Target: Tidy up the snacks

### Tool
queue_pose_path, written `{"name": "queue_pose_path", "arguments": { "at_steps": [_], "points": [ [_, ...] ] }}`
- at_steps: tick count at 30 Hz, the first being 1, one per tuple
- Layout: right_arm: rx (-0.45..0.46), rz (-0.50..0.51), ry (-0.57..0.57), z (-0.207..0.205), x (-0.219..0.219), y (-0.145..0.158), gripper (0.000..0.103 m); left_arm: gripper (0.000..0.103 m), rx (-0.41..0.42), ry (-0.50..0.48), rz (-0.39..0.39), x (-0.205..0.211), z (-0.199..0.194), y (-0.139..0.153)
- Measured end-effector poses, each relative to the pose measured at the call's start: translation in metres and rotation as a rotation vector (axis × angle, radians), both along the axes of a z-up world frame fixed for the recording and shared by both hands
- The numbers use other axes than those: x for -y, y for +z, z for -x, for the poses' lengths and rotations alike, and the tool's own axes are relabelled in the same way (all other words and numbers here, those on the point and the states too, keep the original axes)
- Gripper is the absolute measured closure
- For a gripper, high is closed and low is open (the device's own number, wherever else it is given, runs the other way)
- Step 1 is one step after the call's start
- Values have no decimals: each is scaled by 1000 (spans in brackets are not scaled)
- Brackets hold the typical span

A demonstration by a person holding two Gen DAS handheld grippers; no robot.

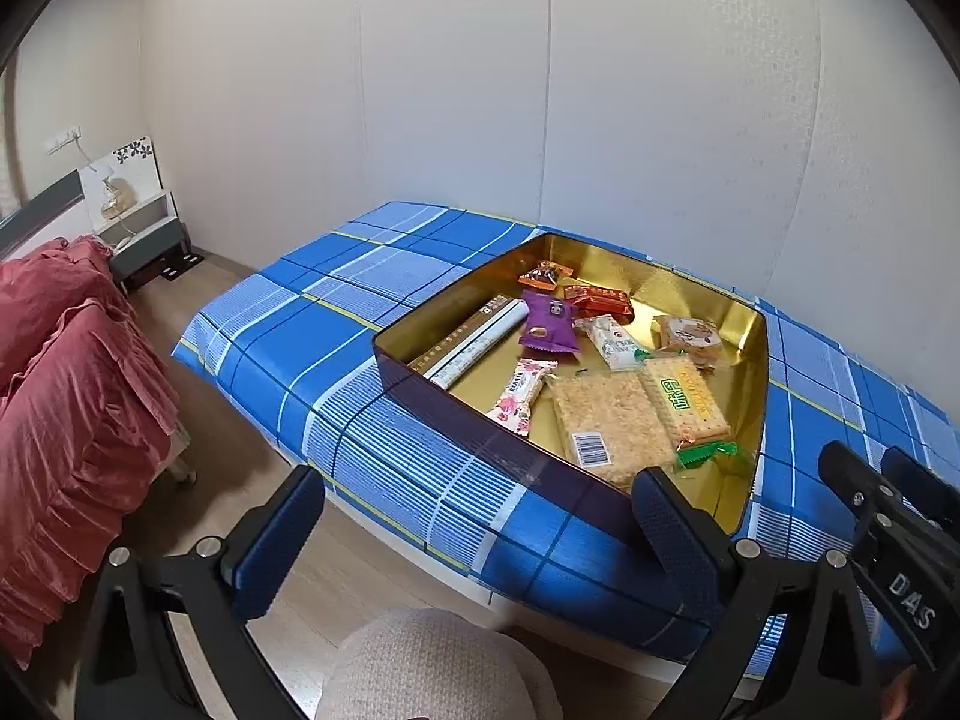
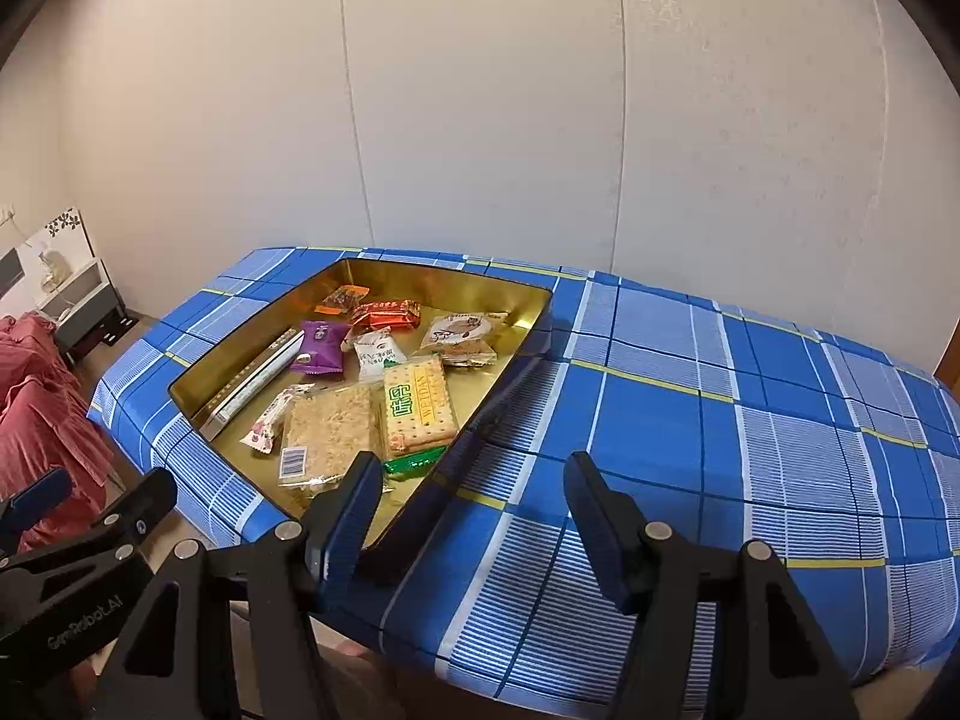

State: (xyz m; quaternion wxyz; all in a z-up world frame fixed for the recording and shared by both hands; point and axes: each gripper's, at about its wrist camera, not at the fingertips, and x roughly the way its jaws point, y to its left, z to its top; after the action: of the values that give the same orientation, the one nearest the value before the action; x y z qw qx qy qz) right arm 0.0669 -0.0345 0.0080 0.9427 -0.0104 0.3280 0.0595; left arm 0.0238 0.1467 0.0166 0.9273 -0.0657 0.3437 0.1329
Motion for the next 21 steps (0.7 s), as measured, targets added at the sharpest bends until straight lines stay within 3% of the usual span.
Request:
{"name": "queue_pose_path", "arguments": {
  "at_steps": [21],
  "points": [
    [-12,4,18,1,-5,-2,39,0,-5,21,-36,2,2,0]
  ]
}}
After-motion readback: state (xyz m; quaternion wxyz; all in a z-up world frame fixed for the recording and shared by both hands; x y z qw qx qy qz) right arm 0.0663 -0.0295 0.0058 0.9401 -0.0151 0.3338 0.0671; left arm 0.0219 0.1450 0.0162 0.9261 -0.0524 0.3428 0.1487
